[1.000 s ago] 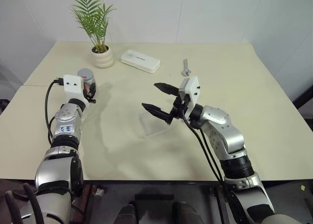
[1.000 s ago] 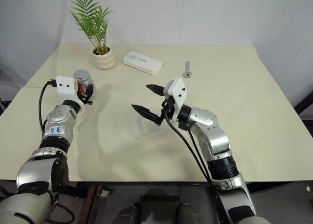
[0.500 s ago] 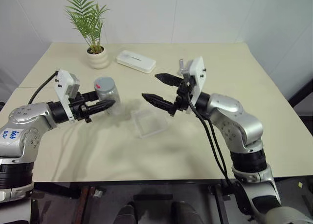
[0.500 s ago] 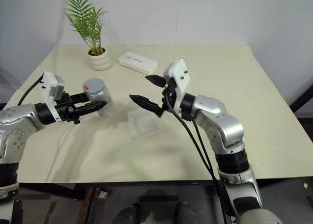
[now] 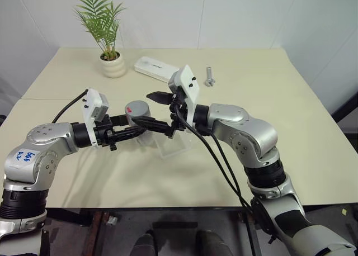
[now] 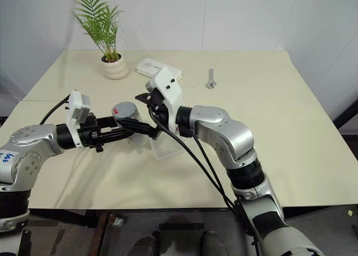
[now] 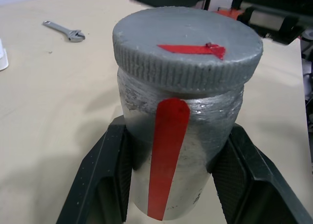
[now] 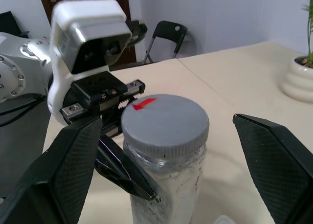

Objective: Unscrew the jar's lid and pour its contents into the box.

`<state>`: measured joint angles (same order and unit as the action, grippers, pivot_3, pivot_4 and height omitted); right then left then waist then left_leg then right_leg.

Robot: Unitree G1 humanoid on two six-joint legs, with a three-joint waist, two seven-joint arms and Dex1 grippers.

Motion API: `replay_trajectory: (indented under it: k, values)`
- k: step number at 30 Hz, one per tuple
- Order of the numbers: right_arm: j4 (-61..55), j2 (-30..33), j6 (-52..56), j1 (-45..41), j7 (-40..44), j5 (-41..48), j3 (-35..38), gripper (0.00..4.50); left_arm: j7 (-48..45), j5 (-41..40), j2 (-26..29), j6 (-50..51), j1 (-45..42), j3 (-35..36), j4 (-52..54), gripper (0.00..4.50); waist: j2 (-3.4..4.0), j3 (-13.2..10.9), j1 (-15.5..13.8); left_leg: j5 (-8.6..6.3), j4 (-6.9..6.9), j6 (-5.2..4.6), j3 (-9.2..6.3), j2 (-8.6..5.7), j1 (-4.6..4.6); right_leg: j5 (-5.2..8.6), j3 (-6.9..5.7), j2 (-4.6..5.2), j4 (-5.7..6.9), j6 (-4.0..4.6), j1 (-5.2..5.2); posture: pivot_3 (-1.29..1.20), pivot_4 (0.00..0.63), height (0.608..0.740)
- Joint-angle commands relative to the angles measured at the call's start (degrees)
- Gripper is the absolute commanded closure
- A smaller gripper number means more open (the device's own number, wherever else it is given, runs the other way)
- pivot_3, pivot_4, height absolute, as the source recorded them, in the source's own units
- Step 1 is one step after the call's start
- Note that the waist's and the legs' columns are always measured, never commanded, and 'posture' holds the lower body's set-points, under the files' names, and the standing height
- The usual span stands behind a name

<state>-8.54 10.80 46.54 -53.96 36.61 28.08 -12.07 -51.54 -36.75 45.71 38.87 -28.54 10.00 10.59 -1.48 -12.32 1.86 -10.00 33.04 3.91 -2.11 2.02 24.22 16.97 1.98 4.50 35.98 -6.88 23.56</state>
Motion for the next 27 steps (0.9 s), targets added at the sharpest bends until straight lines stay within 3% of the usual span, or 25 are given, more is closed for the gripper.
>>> replay_trajectory:
  k: [1, 13, 16, 20, 27]
  values:
    - [-0.36, -0.72, -0.69, -1.91, 0.65, -0.25, -0.25, 0.00, -0.65, -1.00, -0.18, -0.32, -0.39, 0.28, 2.63, 2.63, 0.00, 0.00, 0.01, 0.00, 0.00, 0.00, 0.00, 0.00, 0.00, 0.00, 0.00, 0.00, 0.01, 0.00, 0.00, 0.00, 0.150, 0.740]
    - [0.42, -2.69, -1.02, -2.78, 0.43, 0.77, 1.20, 0.00, -0.51, -0.55, -0.96, -0.69, 0.55, 0.45, 3.42, 2.63, 0.00, 0.00, 0.00, 0.00, 0.01, 0.00, 0.00, 0.00, 0.00, 0.00, 0.00, 0.00, 0.02, 0.00, 0.01, 0.00, 0.150, 0.740]
    - [0.40, -3.08, -1.08, -2.75, 0.68, 1.11, 1.40, 0.61, -0.39, -0.51, -1.20, -0.84, 0.79, 0.42, 3.67, 2.63, 0.00, 0.00, -0.02, 0.00, 0.01, 0.00, 0.00, 0.00, 0.00, 0.00, 0.00, 0.00, 0.02, 0.00, 0.01, 0.00, 0.150, 0.740]
    - [-0.11, -3.92, -0.53, -2.85, 0.65, 2.59, 2.30, 1.86, -0.55, -0.36, -1.13, -1.18, 1.43, 0.72, 3.69, 2.63, 0.00, 0.00, 0.06, 0.00, 0.00, 0.00, 0.00, 0.00, 0.00, 0.00, 0.01, -0.01, 0.02, 0.00, 0.02, 0.00, 0.150, 0.740]
    - [1.91, -2.61, -2.73, -2.29, 3.28, 1.56, 1.36, 1.95, -1.83, -1.10, -1.57, -2.29, 0.57, 0.84, 3.44, 2.63, 0.00, 0.00, 0.02, 0.00, 0.01, 0.00, 0.00, 0.00, 0.00, 0.00, 0.01, 0.00, 0.02, 0.00, 0.02, 0.00, 0.150, 0.740]
